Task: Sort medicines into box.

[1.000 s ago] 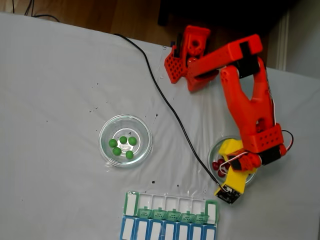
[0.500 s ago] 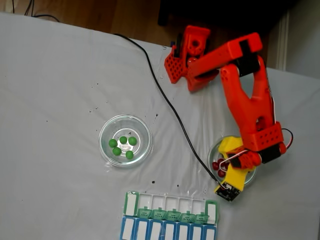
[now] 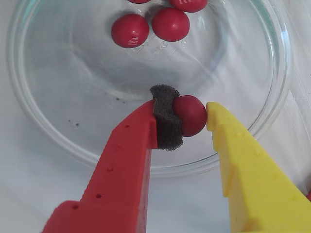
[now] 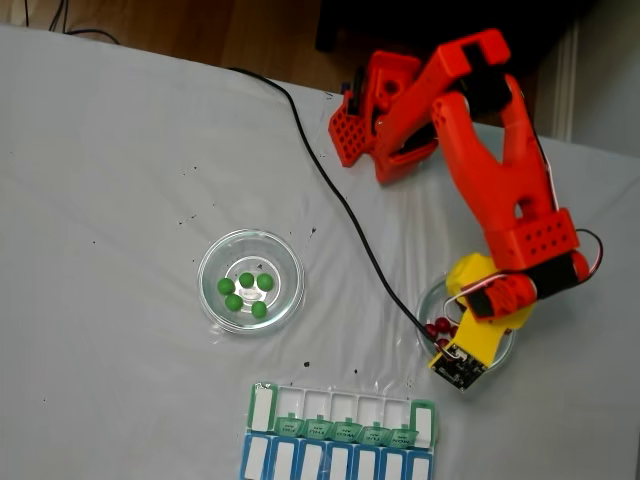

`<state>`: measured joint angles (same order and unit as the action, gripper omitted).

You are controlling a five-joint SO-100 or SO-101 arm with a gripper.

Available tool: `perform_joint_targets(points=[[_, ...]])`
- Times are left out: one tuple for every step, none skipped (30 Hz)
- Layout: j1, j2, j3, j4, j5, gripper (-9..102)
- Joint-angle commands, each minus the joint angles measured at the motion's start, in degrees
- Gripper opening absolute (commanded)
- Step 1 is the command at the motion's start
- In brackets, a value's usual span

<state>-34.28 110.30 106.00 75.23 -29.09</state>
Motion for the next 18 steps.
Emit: perform_joint_targets(points=[[0.97, 9.84, -0.44, -0.79, 1.14, 1], [1.23, 11.16, 0.0, -1.32, 1.58, 1], [1.58, 12.3, 0.35, -1.76, 2.11, 1], [2.11, 13.45, 0.7, -2.29, 2.46, 1], [2.46, 14.06, 0.7, -2.64, 2.72, 1], [3.08, 14.94, 0.79, -3.16, 2.99, 1], [3.78, 15.56, 0.88, -3.78, 3.43, 1], [4.48, 16.17, 1.14, -4.66, 3.69, 1], [5.27, 16.88, 1.49, -5.71, 4.22, 1], [6.06, 17.67, 1.85, -6.68, 4.92, 1], [6.86, 18.19, 1.93, -7.12, 5.63, 1], [7.73, 18.72, 1.93, -7.47, 6.42, 1], [8.61, 19.25, 2.02, -7.91, 6.94, 1], [9.49, 19.78, 2.2, -8.44, 7.47, 1], [10.46, 20.3, 2.37, -9.05, 8.0, 1], [11.69, 20.57, 2.55, -10.2, 8.7, 1], [12.83, 20.65, 2.81, -11.51, 9.32, 1], [13.97, 20.48, 3.16, -13.27, 9.76, 1]])
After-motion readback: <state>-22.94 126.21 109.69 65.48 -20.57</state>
